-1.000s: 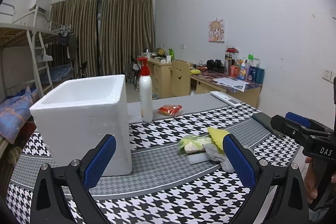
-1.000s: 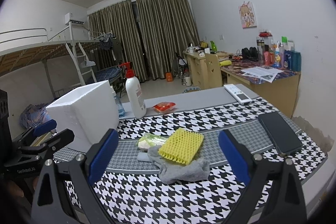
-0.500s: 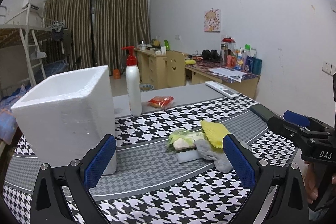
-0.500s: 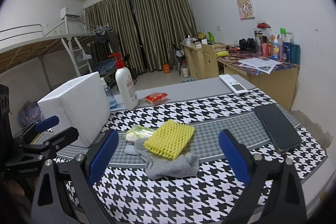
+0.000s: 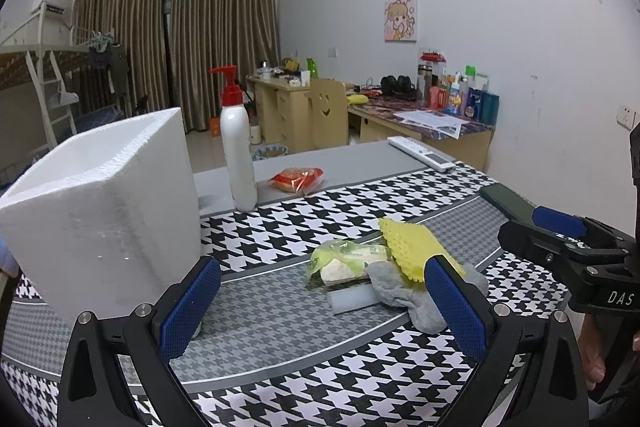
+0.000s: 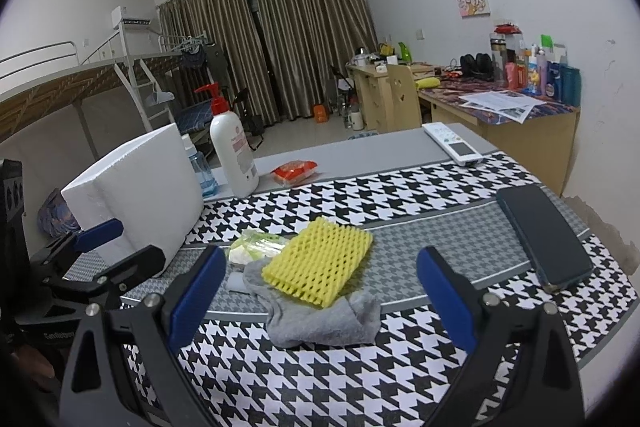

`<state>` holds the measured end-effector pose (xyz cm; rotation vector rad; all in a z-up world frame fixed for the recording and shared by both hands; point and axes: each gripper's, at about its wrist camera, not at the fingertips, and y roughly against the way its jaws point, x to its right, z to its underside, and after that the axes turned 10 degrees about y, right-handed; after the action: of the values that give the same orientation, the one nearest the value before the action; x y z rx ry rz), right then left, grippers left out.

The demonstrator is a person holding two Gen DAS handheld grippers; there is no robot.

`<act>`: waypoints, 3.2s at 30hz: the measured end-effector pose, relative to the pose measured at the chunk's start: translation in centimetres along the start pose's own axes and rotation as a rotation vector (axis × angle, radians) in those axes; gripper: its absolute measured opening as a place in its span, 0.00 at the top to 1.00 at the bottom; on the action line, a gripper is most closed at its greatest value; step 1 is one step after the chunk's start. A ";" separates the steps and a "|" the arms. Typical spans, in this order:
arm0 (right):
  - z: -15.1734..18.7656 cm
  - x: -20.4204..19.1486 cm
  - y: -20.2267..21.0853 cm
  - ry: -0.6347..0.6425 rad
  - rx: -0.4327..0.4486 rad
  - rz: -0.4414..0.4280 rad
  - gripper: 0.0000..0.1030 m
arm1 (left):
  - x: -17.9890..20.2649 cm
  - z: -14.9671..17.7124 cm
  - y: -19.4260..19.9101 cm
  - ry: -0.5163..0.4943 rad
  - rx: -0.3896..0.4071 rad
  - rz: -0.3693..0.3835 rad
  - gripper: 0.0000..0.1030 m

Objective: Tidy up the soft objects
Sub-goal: 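Move both tools toward the yellow sponge and grey cloth, then grasp the green-wrapped packet with the left tool while the right tool grasps the yellow mesh sponge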

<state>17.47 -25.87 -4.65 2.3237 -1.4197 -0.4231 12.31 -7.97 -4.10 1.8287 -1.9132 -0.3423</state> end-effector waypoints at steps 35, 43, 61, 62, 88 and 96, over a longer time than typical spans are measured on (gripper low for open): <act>-0.4 1.2 -3.3 0.007 -0.069 -0.041 0.05 | -0.3 -0.2 -6.9 -0.017 -0.180 0.016 0.21; -0.4 1.1 -4.2 0.009 -0.096 -0.042 0.05 | -0.2 -0.7 -8.5 0.013 -0.222 0.038 0.30; -0.8 1.5 -6.3 0.004 -0.157 -0.075 0.05 | -0.6 -0.5 -11.4 0.063 -0.293 0.008 0.51; -0.8 1.5 -6.6 0.004 -0.164 -0.077 0.05 | -0.6 -0.5 -11.5 0.065 -0.296 0.007 0.51; -0.5 1.8 -8.9 -0.011 -0.244 -0.128 0.05 | 0.0 -0.1 -13.6 0.053 -0.349 0.019 0.88; -0.7 1.7 -8.1 -0.001 -0.229 -0.113 0.08 | 0.5 -0.3 -12.2 0.035 -0.318 0.043 0.94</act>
<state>24.85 -23.93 -7.90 2.2231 -1.1766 -0.5867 23.08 -9.43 -9.64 1.5724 -1.7564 -0.5615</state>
